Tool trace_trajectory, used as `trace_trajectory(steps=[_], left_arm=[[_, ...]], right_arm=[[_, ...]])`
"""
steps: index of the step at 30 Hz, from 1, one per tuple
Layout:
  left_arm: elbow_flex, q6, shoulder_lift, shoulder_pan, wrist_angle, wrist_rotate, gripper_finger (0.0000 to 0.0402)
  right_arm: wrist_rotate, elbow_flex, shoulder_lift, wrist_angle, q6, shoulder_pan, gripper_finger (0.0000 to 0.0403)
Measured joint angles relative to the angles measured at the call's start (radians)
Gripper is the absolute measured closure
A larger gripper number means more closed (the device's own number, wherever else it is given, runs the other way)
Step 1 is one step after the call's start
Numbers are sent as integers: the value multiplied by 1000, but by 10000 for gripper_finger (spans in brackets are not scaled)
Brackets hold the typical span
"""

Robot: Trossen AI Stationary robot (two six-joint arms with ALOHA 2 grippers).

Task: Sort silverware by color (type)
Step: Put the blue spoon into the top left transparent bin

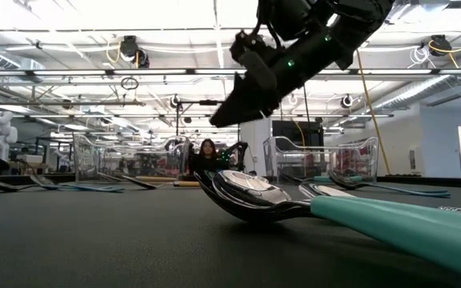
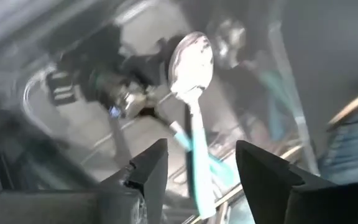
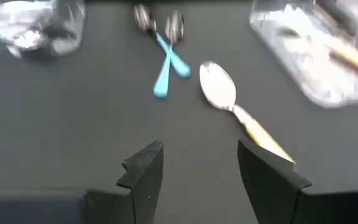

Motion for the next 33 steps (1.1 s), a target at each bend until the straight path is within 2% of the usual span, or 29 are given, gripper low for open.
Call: trace_trajectory(steps=[5, 10, 13, 18, 23, 28, 33], left_arm=[[0, 71, -99, 1, 2, -192, 219], [0, 203, -193, 3, 0, -402, 219], [0, 331, -241, 24, -11, -552, 219], [1, 573, -275, 83, -13, -755, 219], [1, 756, -248, 141, -3, -878, 219], [-56, 865, -194, 171, 122, -996, 219], [-105, 839, -138, 203, 146, -1040, 219]], right_arm=[[-1, 1, 0, 105, 51, -23, 217], [0, 60, 45, -17, 95, -87, 225], [-1, 166, 134, -109, 72, -114, 225], [-4, 426, 291, -376, -16, -147, 211], [-1, 588, 381, -628, -43, -159, 192], [4, 595, 376, -801, -4, -132, 189], [1, 595, 334, -875, 70, -90, 192]])
